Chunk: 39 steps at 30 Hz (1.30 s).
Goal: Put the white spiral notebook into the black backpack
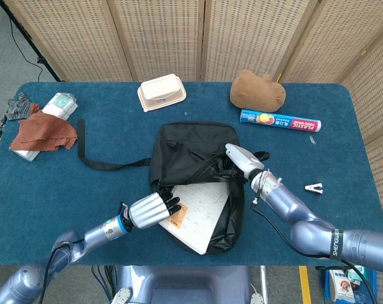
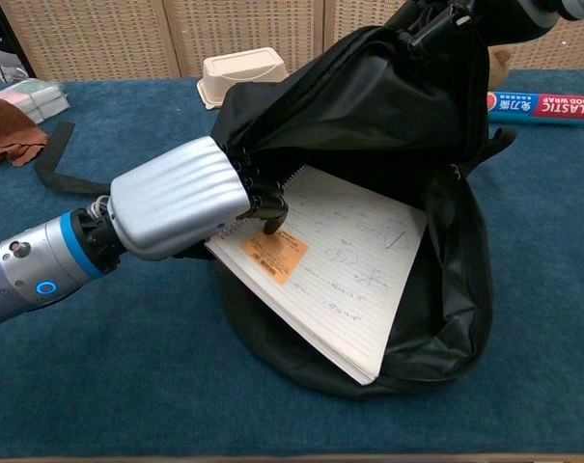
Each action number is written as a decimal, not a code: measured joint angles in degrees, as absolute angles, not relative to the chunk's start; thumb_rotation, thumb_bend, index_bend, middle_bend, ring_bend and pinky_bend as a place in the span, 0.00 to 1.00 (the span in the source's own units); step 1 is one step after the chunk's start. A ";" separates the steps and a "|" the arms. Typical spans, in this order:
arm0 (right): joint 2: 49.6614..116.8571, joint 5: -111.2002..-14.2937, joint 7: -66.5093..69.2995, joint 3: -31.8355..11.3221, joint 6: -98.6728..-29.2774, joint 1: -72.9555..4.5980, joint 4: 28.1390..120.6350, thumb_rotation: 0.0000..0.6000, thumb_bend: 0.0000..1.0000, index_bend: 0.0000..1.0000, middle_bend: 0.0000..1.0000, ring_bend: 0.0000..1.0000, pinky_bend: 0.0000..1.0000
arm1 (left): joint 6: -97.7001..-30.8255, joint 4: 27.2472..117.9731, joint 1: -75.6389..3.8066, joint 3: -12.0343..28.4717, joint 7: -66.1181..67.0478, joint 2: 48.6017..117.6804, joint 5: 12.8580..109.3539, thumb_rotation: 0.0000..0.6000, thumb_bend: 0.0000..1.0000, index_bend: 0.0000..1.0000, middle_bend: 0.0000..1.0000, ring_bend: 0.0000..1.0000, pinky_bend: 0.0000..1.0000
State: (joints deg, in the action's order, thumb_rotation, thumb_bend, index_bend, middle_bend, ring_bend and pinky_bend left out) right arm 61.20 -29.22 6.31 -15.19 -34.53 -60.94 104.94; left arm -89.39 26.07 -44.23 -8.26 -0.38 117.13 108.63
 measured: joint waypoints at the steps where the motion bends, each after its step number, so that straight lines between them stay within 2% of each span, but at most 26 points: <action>1: 61.09 -29.29 6.40 -15.17 -34.37 -60.93 105.00 1.00 0.83 0.61 0.57 0.53 0.65 | -88.64 26.20 -44.32 -7.82 0.69 117.42 108.10 1.00 0.48 0.81 0.75 0.59 0.49; 10: 60.43 -30.19 7.06 -14.94 -33.43 -60.94 105.77 1.00 0.83 0.61 0.57 0.53 0.65 | -81.63 28.75 -44.74 -3.35 12.53 120.08 102.75 1.00 0.48 0.82 0.77 0.60 0.51; 14: 60.35 -30.44 7.43 -14.87 -33.41 -60.86 105.84 1.00 0.83 0.61 0.57 0.53 0.65 | -79.27 30.42 -44.96 -0.11 17.48 122.22 99.40 1.00 0.48 0.82 0.77 0.60 0.51; 21: 60.21 -30.72 8.23 -14.80 -32.98 -60.74 105.81 1.00 0.83 0.61 0.57 0.53 0.65 | -77.78 29.59 -45.30 3.08 20.04 125.56 96.00 1.00 0.48 0.82 0.78 0.61 0.51; 26: 60.18 -30.97 8.57 -14.74 -32.84 -60.80 105.67 1.00 0.83 0.61 0.57 0.53 0.65 | -77.75 28.60 -45.21 4.26 22.47 127.77 94.53 1.00 0.47 0.76 0.72 0.57 0.51; 28: 60.13 -31.04 8.73 -14.71 -32.86 -60.79 105.60 1.00 0.83 0.61 0.57 0.53 0.65 | -78.18 28.48 -45.14 4.29 22.29 127.95 94.44 1.00 0.46 0.71 0.67 0.55 0.51; 31: 60.02 -31.18 8.82 -14.66 -32.93 -60.75 105.55 1.00 0.83 0.61 0.57 0.53 0.65 | -77.69 29.43 -45.05 4.40 20.99 127.60 94.01 1.00 0.44 0.55 0.52 0.45 0.50; 34: 59.91 -31.21 9.06 -14.69 -33.11 -60.70 105.47 1.00 0.83 0.61 0.57 0.53 0.65 | -76.75 31.83 -45.02 4.33 19.53 126.17 93.74 1.00 0.35 0.34 0.30 0.30 0.45; 36: 59.84 -31.21 9.11 -14.71 -33.22 -60.72 105.39 1.00 0.83 0.61 0.57 0.53 0.65 | -76.19 34.12 -44.93 4.25 18.33 124.89 93.56 1.00 0.22 0.22 0.17 0.21 0.40; 39: 59.80 -31.20 9.00 -14.67 -33.45 -60.82 105.26 1.00 0.83 0.61 0.57 0.53 0.65 | -75.26 39.48 -44.63 4.11 16.29 122.12 93.19 1.00 0.03 0.10 0.06 0.14 0.34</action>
State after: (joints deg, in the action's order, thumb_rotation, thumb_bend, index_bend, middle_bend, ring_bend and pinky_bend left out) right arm 59.80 -31.20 9.00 -14.67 -33.45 -60.82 105.26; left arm -75.26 39.48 -44.63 4.11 16.29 122.12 93.19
